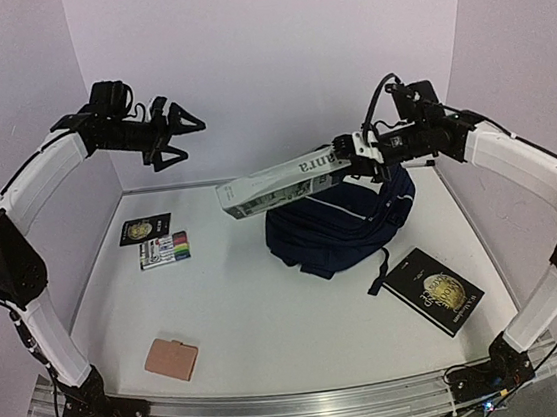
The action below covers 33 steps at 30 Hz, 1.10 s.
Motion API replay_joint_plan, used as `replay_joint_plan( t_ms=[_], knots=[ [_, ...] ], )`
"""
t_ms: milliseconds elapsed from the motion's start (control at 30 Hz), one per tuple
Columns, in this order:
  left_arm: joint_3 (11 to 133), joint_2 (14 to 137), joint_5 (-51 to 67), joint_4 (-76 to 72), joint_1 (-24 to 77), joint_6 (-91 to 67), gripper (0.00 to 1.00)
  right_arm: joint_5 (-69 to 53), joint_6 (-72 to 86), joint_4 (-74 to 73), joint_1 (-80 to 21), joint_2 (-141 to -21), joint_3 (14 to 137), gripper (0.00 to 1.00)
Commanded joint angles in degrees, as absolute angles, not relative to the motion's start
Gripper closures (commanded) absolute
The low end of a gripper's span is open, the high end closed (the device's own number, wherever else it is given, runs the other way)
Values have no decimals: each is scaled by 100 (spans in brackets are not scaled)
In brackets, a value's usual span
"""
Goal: Pack the student bag
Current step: Pick up the book from the center of the board.
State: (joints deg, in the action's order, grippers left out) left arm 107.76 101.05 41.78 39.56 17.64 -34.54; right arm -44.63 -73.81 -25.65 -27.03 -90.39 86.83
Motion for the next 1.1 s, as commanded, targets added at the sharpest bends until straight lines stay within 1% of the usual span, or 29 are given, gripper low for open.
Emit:
replay_joint_plan(
  t_ms=[0, 67, 200, 300, 433, 567, 800, 1067],
  knots=[
    [10339, 9196, 3037, 5184, 2353, -763, 0, -4326, -6882, -4736, -2683, -9554, 9609, 83],
    [10128, 8999, 2947, 5328, 2728, -222, 0, -4324, -6747, -5413, -2686, -9853, 10031, 84],
    [10247, 9016, 3177, 5388, 3145, 166, 0, -4419, -6926, -6738, -2688, -10448, 10714, 86],
    [10506, 9214, 3167, 5540, 3639, 352, 0, -4405, -6898, -7159, -2682, -10686, 10968, 86],
    [10824, 9571, 3038, 5961, 4307, 641, 0, -4384, -7308, -7739, -2691, -10883, 11199, 84],
    [11125, 9968, 3059, 6161, 4589, 986, 1, -4355, -7467, -7811, -2757, -10900, 11190, 84],
    [11255, 10378, 3177, 5923, 4892, 1252, 5, -4353, -7570, -7910, -2827, -10861, 11130, 84],
    [11502, 10880, 2656, 6279, 5361, 1601, 17, -4445, -7560, -7913, -2886, -10876, 11137, 84]
  ],
)
